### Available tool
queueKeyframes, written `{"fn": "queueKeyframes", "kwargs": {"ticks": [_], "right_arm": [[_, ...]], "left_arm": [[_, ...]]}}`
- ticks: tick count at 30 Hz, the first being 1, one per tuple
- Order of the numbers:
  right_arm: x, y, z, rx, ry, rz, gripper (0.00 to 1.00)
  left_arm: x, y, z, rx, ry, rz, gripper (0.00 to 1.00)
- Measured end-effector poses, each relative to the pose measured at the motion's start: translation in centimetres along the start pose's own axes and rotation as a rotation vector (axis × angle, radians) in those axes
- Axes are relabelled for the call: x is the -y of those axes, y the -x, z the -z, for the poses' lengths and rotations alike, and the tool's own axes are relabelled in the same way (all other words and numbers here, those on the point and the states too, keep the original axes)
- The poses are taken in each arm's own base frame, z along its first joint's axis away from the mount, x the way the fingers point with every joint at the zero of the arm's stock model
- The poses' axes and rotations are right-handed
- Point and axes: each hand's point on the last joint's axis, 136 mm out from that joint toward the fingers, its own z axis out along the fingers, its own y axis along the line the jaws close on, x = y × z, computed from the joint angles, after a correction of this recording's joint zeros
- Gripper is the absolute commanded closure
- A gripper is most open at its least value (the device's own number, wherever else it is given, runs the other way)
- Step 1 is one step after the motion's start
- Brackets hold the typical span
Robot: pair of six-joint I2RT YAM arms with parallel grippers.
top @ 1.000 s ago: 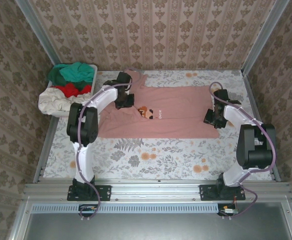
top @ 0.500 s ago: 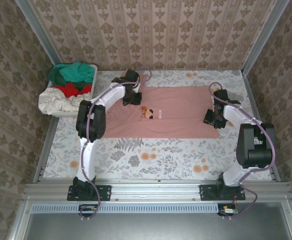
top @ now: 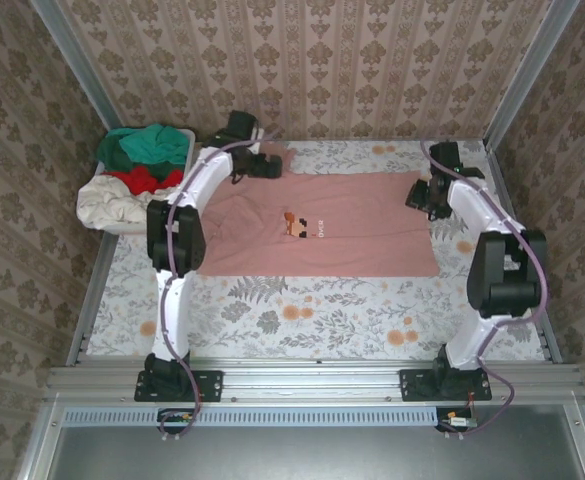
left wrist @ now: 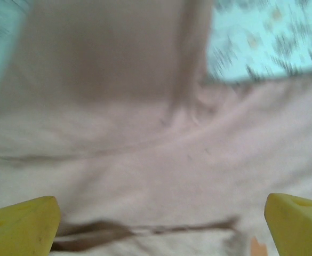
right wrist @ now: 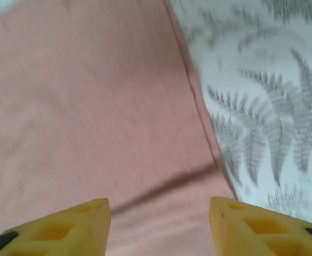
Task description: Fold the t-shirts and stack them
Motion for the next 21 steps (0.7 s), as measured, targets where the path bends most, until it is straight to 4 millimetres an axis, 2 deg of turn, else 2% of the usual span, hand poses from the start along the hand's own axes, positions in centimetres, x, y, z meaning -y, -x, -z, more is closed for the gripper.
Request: {"fn": "queueKeyframes", "kwargs": {"ticks": [4, 7, 9, 13, 17, 21], "right_arm": [[-1.1, 3.8, -3.4, 0.008, -0.029, 0.017, 0.46], [-1.3, 5.5, -6.5, -0.012, -0.054, 0.021, 0.41], [-1.4, 6.3, -8.2, -0.024, -0.061, 0.025, 0.39], [-1.2, 7.5, -10.2, -0.042, -0.070, 0.034, 0.35], [-1.5, 9.5, -11.5, -0.029, -0.053, 0.047, 0.32], [-2.2, 10.1, -12.6, -0.055, -0.012, 0.055, 0.32]], "left_arm": [[-4.8, 4.0, -1.1, 0.111, 0.062, 0.057, 0.00], [-7.3, 6.3, -4.1, 0.170, 0.091, 0.078, 0.00], [-8.0, 5.8, -6.7, 0.167, 0.087, 0.093, 0.05], [-8.7, 2.4, -11.3, 0.089, 0.028, 0.170, 0.13], [-9.0, 4.0, -10.8, 0.147, -0.063, 0.255, 0.20], [-9.3, 3.6, -11.1, 0.133, -0.117, 0.301, 0.19]]}}
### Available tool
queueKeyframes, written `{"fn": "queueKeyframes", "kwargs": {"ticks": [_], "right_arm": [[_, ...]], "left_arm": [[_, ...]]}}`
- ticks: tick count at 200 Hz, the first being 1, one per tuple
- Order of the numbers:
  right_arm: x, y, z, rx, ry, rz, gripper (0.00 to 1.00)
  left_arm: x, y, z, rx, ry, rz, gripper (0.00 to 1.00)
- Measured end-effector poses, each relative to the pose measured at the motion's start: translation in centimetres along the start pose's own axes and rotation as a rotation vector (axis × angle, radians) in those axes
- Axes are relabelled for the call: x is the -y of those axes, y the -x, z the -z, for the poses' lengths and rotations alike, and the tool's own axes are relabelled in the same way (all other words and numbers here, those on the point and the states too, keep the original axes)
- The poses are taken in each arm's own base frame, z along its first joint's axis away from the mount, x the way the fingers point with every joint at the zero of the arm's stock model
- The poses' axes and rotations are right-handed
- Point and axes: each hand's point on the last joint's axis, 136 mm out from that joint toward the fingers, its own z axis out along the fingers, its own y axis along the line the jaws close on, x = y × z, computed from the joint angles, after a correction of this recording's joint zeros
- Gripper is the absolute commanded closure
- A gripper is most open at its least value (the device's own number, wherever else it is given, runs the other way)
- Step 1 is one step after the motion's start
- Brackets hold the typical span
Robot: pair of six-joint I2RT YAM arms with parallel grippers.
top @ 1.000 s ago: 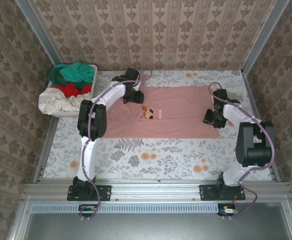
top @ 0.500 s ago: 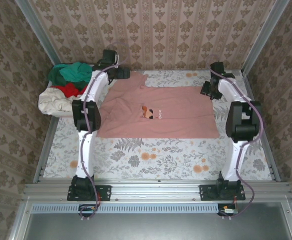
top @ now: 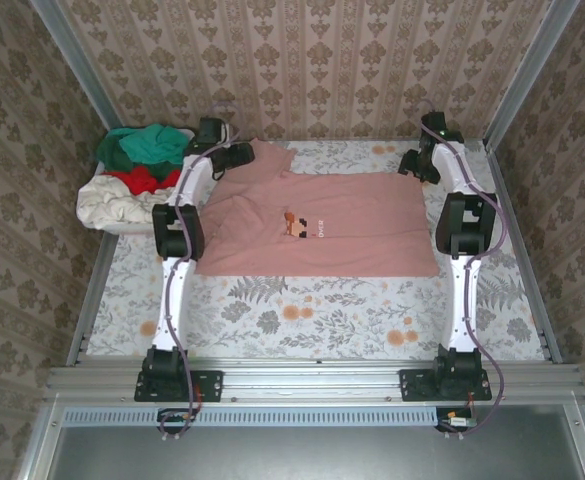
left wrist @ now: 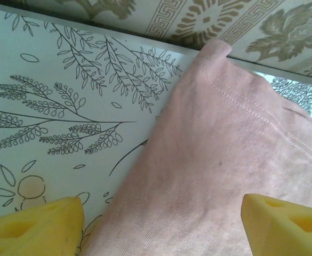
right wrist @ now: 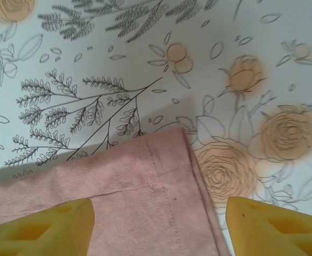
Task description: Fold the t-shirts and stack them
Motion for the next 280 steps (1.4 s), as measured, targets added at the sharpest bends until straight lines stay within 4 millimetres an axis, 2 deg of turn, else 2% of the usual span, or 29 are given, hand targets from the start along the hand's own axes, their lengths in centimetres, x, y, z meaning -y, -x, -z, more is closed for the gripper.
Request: {"fn": "queueKeyframes", "kwargs": {"ticks": [13, 34, 48, 62, 83, 102, 118, 127, 134, 144, 148, 161, 175, 187, 192, 207, 223, 280], "right_arm": [[0.0, -0.4, -0.5, -0.031, 0.005, -0.002, 0.31], [0.6, -2.7, -0.7, -0.106, -0.011, -0.003, 0.28], [1.2, -4.5, 0.2, -0.147, -0.028, -0.010, 0.28], [1.6, -5.5, 2.1, -0.157, -0.045, -0.020, 0.28], [1.8, -5.6, 6.9, -0.084, -0.082, -0.016, 0.26], [0.3, -6.9, 11.5, 0.010, -0.064, 0.002, 0.26], [-2.3, -10.4, 14.1, 0.060, -0.010, 0.039, 0.26], [-3.6, -13.0, 14.4, 0.060, 0.017, 0.058, 0.26], [-4.6, -14.9, 14.1, 0.048, 0.039, 0.073, 0.26], [-5.5, -18.0, 12.9, 0.007, 0.061, 0.091, 0.26], [-5.7, -19.2, 12.3, -0.012, 0.062, 0.093, 0.26], [-5.2, -22.8, 10.2, -0.088, 0.042, 0.099, 0.26], [-4.4, -25.0, 8.9, -0.143, 0.014, 0.092, 0.28], [-4.0, -25.8, 8.0, -0.162, 0.001, 0.082, 0.31], [-4.0, -25.9, 7.8, -0.166, -0.001, 0.075, 0.31], [-3.7, -26.4, 7.2, -0.164, -0.008, 0.063, 0.30], [-3.9, -26.5, 7.6, -0.129, 0.017, 0.047, 0.29], [-2.7, -29.7, 9.1, -0.153, 0.050, 0.038, 0.28]], "left_arm": [[0.0, -0.2, 0.0, -0.008, -0.011, 0.005, 0.15], [0.3, -0.7, 0.8, -0.024, -0.014, 0.000, 0.07], [0.4, -1.9, 2.1, -0.068, 0.008, 0.002, 0.03], [0.7, -3.0, 3.8, -0.104, 0.053, -0.011, 0.01], [1.5, -2.5, 8.0, -0.094, 0.131, -0.059, 0.00], [3.1, -1.9, 13.6, -0.040, 0.184, -0.105, 0.00], [4.0, -3.4, 17.5, -0.015, 0.199, -0.123, 0.00], [4.8, -5.1, 19.6, -0.004, 0.188, -0.134, 0.01], [5.0, -6.9, 20.3, -0.007, 0.178, -0.137, 0.01], [5.1, -9.9, 20.7, -0.038, 0.169, -0.136, 0.01], [5.1, -11.8, 20.6, -0.068, 0.166, -0.139, 0.01], [4.7, -16.8, 19.6, -0.156, 0.163, -0.137, 0.01], [3.5, -22.3, 18.3, -0.264, 0.170, -0.123, 0.02], [1.8, -26.0, 18.0, -0.340, 0.189, -0.096, 0.05], [1.4, -26.4, 17.9, -0.334, 0.197, -0.095, 0.05], [2.0, -25.3, 18.0, -0.281, 0.167, -0.064, 0.05], [1.7, -25.8, 17.9, -0.264, 0.161, -0.048, 0.05], [1.2, -27.4, 19.7, -0.231, 0.145, -0.025, 0.04]]}}
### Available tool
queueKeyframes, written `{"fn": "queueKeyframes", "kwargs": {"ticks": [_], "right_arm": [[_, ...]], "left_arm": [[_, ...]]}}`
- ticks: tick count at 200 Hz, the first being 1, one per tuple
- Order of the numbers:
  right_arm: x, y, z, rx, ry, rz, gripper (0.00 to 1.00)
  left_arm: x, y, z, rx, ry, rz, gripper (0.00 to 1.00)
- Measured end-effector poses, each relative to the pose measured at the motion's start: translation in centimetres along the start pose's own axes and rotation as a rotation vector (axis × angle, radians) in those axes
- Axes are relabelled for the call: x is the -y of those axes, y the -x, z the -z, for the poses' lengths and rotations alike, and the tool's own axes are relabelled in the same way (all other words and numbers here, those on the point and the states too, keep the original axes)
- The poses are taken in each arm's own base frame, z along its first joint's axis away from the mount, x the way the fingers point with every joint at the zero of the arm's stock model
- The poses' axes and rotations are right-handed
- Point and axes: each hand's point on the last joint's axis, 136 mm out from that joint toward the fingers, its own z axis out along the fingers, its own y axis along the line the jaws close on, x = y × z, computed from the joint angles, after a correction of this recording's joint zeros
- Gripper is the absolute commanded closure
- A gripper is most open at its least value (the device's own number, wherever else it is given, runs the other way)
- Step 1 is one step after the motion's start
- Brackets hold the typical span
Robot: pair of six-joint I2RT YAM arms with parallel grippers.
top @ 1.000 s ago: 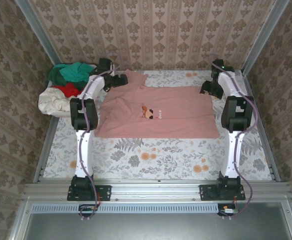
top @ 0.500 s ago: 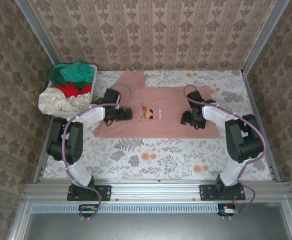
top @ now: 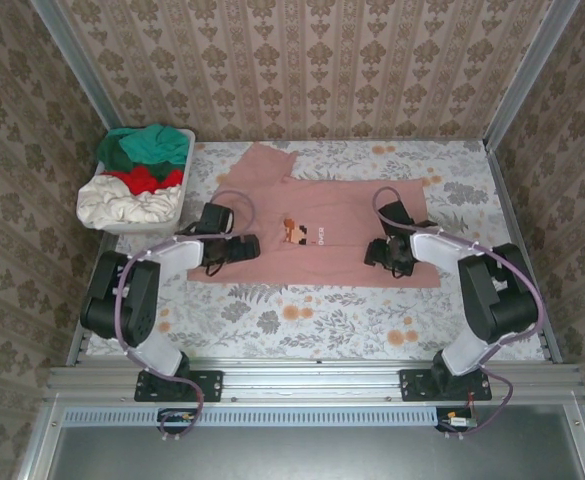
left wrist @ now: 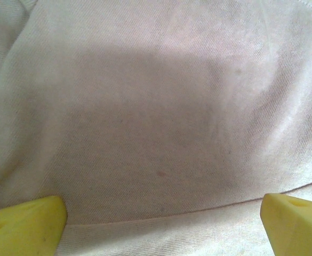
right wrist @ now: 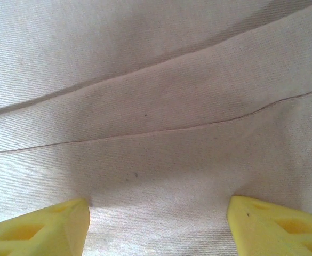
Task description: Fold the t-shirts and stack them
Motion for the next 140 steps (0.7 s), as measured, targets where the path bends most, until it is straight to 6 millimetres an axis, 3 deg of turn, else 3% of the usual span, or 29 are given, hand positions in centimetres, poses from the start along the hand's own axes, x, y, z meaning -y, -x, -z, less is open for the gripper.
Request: {"fn": "queueKeyframes", "kwargs": {"ticks": [30, 72, 105, 140], "right_arm": [[0.8, -2.5, 0.7, -0.030, 0.015, -0.003, 0.27], [2.4, -6.0, 1.9, -0.086, 0.012, -0.012, 0.27], [3.7, -7.6, 2.7, -0.121, -0.018, -0.015, 0.26], [4.1, -7.7, 3.9, -0.127, -0.041, 0.004, 0.19]], "left_arm": [[0.0, -1.6, 0.9, 0.004, -0.022, 0.019, 0.03], [0.4, -5.4, 2.4, -0.004, -0.040, 0.050, 0.03], [0.4, -8.1, 3.9, -0.008, -0.054, 0.092, 0.02], [-0.9, -10.8, 5.9, -0.075, -0.005, 0.129, 0.00]]}}
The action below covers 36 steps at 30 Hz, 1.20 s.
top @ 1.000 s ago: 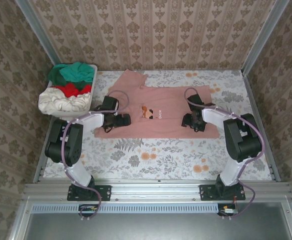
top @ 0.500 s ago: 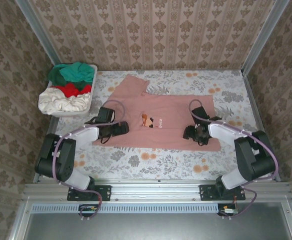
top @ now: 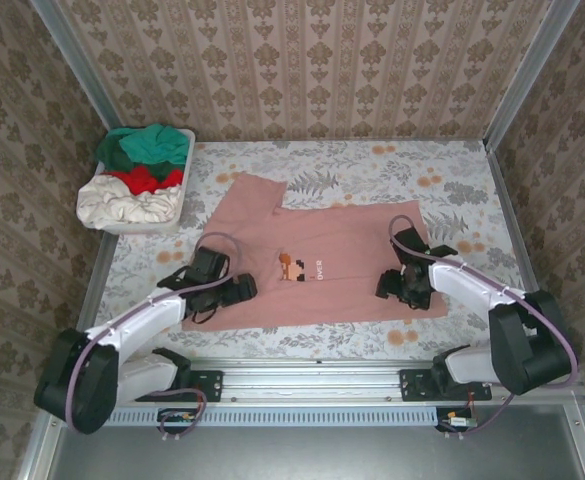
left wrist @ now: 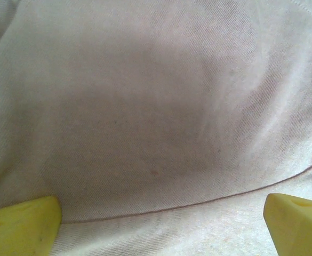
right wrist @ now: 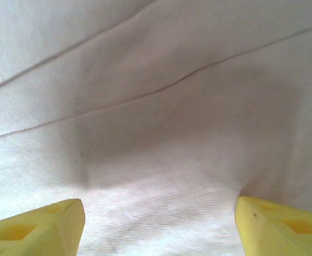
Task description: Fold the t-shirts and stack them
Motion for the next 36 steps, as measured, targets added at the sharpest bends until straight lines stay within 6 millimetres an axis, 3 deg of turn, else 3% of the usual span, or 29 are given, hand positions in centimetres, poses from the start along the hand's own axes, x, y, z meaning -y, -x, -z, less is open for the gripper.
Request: {"fn": "queueKeyframes", "kwargs": {"ticks": [3, 5, 8, 10, 13, 18, 20, 22, 25, 27, 30, 34, 36], "right_arm": [[-0.4, 2.7, 2.4, 0.080, 0.023, -0.010, 0.19], [-0.3, 5.7, 4.4, 0.163, 0.046, -0.046, 0.19], [0.5, 10.5, 7.0, 0.278, 0.049, -0.100, 0.20], [1.0, 14.0, 7.8, 0.329, 0.039, -0.124, 0.22], [1.5, 18.4, 7.1, 0.351, 0.011, -0.138, 0.24], [1.3, 23.5, 3.4, 0.305, -0.004, -0.121, 0.27], [1.1, 25.1, 2.0, 0.290, 0.001, -0.115, 0.29], [1.0, 26.2, 0.8, 0.273, 0.013, -0.112, 0.30], [0.4, 27.9, -0.9, 0.248, 0.042, -0.108, 0.32], [-0.1, 28.6, -1.9, 0.230, 0.057, -0.100, 0.33], [-0.5, 28.9, -3.3, 0.197, 0.085, -0.093, 0.34], [-0.8, 28.8, -4.5, 0.160, 0.096, -0.091, 0.35], [-0.8, 29.0, -4.4, 0.159, 0.096, -0.091, 0.35]], "left_arm": [[-0.6, 0.2, 1.5, -0.032, 0.064, 0.001, 0.00], [0.2, 2.7, 2.8, -0.002, 0.074, -0.002, 0.00], [2.6, 11.3, 4.8, 0.126, 0.078, -0.038, 0.00], [4.2, 16.9, 5.1, 0.207, 0.079, -0.074, 0.03], [5.9, 24.6, 3.7, 0.292, 0.090, -0.121, 0.10], [6.2, 33.4, -3.4, 0.299, 0.127, -0.160, 0.10], [5.3, 34.9, -7.2, 0.266, 0.135, -0.160, 0.14], [4.2, 35.2, -10.3, 0.214, 0.136, -0.153, 0.15], [3.0, 35.4, -13.5, 0.165, 0.142, -0.145, 0.17], [3.3, 36.0, -13.1, 0.159, 0.128, -0.141, 0.17], [4.4, 37.5, -12.5, 0.195, 0.087, -0.148, 0.28], [4.7, 36.7, -13.8, 0.158, 0.041, -0.144, 0.45], [4.4, 36.5, -14.2, 0.152, 0.036, -0.141, 0.46]]}}
